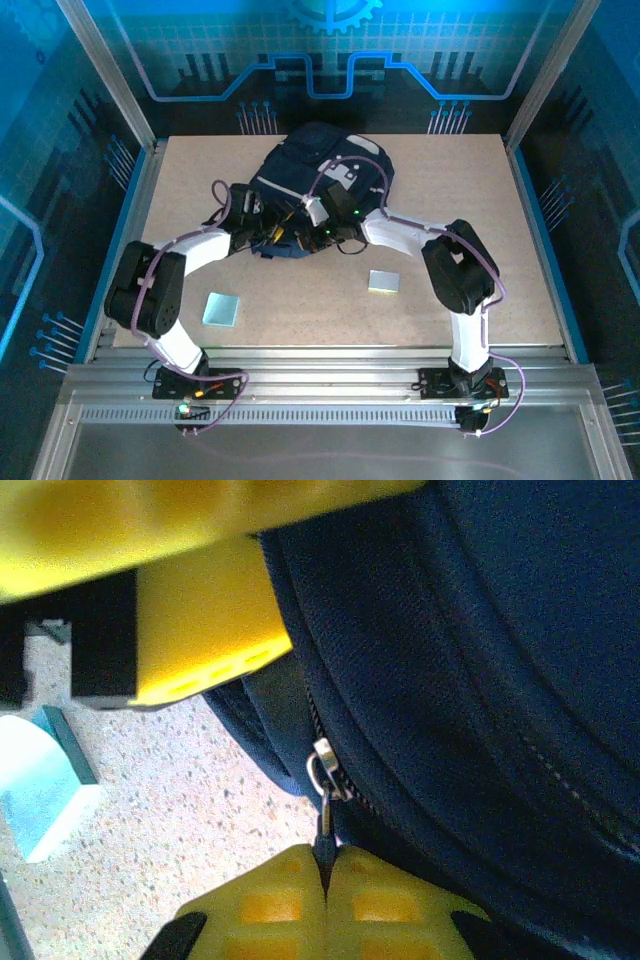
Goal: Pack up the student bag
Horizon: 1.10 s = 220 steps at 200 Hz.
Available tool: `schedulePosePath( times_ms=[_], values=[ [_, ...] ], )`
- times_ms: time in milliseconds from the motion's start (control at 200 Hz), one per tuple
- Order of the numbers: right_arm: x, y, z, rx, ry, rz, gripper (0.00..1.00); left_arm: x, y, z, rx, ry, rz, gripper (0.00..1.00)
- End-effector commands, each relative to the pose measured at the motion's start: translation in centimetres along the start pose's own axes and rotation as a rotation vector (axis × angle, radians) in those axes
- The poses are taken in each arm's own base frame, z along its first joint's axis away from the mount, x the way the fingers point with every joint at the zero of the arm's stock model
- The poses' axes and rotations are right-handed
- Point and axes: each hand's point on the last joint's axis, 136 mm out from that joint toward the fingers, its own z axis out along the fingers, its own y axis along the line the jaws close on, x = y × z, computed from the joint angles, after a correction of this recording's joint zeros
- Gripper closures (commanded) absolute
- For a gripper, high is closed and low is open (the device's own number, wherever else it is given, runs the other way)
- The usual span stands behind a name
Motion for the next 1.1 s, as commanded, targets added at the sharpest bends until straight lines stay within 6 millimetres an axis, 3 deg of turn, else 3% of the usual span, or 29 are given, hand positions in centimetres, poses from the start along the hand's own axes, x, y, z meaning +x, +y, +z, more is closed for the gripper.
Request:
schedulePosePath(
  times_ms=[0, 100, 205, 335, 545, 690, 865, 980, 1096],
  values=[
    [1.2, 1.8, -1.8, -0.031, 0.017, -0.038, 1.0, -1.7, -0.3, 1.3, 0.025, -0.071, -0.008, 0.66],
    [3.0, -0.3, -2.2, 0.058, 0.065, -0.059, 1.0, -1.9, -0.2, 1.7, 0.018, -0.075, 0.011, 1.0],
    [4.2, -2.8, -3.1, 0.127, 0.111, -0.071, 1.0, -2.1, -0.4, 1.2, 0.008, -0.086, 0.041, 1.0],
    [4.7, -7.4, -4.7, 0.237, 0.134, -0.06, 1.0, -2.1, -0.6, 0.0, -0.01, -0.096, 0.088, 1.0],
    [2.6, -15.1, -8.0, 0.366, 0.072, 0.053, 1.0, -1.8, -0.3, -1.5, -0.033, -0.096, 0.119, 1.0],
    [0.3, -19.1, -10.3, 0.459, 0.026, 0.095, 1.0, -1.8, 0.0, -2.1, -0.039, -0.101, 0.122, 1.0],
    [-1.7, -22.5, -12.2, 0.485, -0.05, 0.21, 1.0, -1.8, -0.4, -2.7, -0.036, -0.101, 0.133, 1.0],
    [-2.5, -22.5, -11.9, 0.394, -0.102, 0.279, 1.0, -1.8, -0.9, -2.9, -0.03, -0.096, 0.143, 1.0],
    [-2.6, -23.4, -11.8, 0.424, -0.109, 0.299, 1.0, -1.9, -1.3, -3.1, -0.023, -0.101, 0.147, 1.0]
  ],
)
